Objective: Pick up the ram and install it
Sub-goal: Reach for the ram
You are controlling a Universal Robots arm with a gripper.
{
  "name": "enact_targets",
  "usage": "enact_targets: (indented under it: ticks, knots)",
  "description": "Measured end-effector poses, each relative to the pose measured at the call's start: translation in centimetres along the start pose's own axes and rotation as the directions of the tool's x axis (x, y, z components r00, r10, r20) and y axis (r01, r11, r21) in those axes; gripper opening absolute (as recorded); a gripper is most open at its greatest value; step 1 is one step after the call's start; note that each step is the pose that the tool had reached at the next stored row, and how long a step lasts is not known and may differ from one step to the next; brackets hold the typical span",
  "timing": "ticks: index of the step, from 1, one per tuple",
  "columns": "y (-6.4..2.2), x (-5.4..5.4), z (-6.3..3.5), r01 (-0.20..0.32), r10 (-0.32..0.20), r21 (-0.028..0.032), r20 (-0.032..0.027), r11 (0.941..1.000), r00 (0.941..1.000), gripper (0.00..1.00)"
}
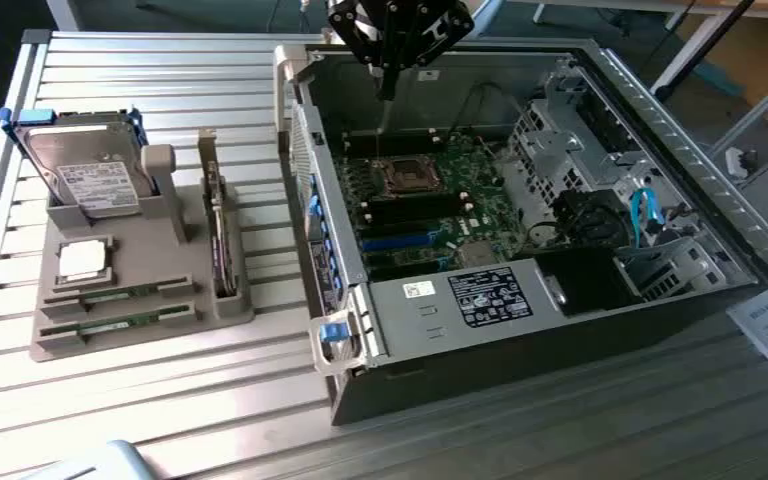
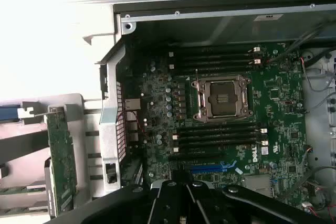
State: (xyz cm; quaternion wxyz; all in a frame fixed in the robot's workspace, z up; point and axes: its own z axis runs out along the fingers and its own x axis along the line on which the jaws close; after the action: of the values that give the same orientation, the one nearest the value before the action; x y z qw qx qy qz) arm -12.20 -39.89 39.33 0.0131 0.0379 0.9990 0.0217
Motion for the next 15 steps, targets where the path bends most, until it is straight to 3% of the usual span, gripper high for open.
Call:
enact_targets:
  ticks: [15]
  knots:
    - [-0.02, 0.23, 0.00, 0.000, 0.000, -0.0001, 0.0001, 1.0000, 1.0000, 0.11]
